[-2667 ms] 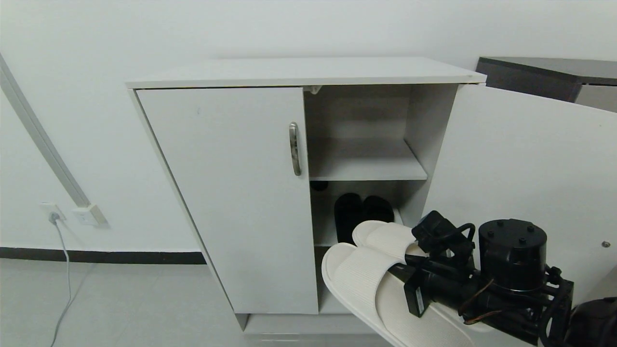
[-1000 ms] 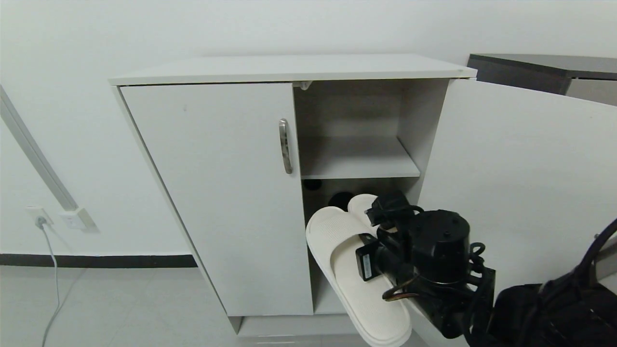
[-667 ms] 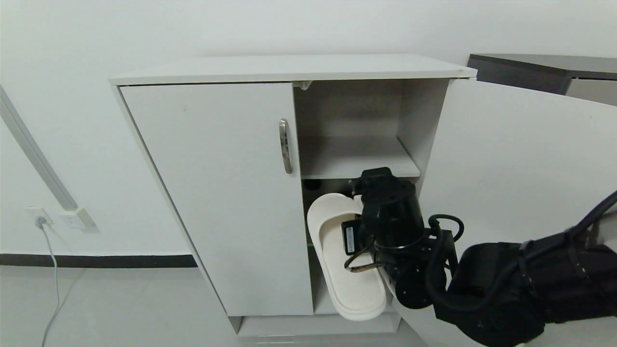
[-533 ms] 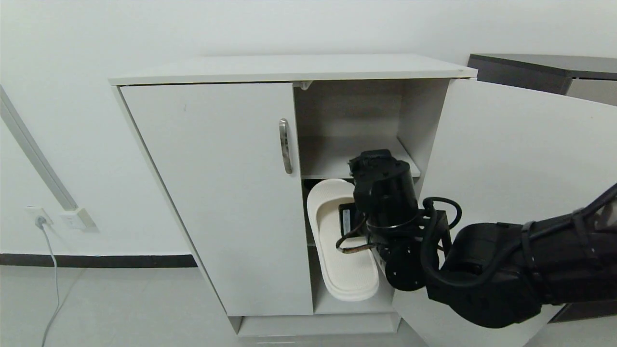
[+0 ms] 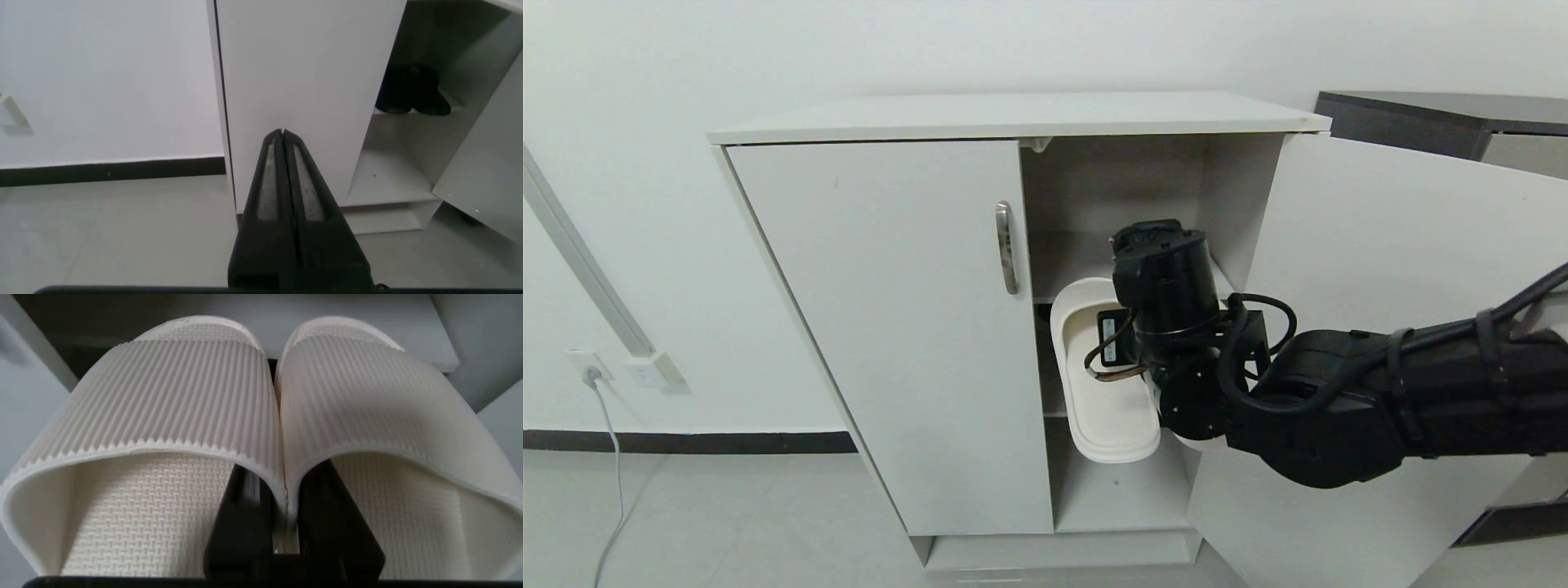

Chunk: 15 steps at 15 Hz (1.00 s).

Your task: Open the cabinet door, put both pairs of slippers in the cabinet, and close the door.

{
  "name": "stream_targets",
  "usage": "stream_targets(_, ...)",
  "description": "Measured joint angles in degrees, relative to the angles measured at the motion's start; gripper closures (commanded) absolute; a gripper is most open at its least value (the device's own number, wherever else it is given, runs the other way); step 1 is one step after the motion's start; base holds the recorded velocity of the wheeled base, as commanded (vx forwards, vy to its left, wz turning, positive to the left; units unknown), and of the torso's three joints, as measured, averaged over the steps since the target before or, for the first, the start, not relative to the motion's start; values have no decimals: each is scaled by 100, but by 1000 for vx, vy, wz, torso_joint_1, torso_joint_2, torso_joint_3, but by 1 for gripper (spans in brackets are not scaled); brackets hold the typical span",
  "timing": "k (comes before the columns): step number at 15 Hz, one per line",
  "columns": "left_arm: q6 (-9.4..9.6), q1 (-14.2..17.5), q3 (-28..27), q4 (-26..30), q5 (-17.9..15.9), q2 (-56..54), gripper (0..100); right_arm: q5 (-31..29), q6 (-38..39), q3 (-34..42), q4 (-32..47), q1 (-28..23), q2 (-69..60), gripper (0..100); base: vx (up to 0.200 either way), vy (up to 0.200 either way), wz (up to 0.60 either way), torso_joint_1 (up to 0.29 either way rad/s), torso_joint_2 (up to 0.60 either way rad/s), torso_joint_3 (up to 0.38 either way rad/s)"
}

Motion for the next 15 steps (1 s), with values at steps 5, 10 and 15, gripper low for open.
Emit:
stream_targets(5, 4, -1, 0, -1, 6, 0, 100, 1, -41, -60, 2, -52, 85, 100, 0, 0, 0, 0, 0, 0)
stream_targets(10, 2, 0, 0, -1, 11, 0, 100, 1, -156, -151, 6, -110, 112, 100, 160, 0, 0, 3, 1, 3)
stream_targets(15, 4, 0, 0, 5, 4, 0, 100, 6, -151, -129, -2, -115, 118, 100, 200, 0, 0, 5, 2, 2)
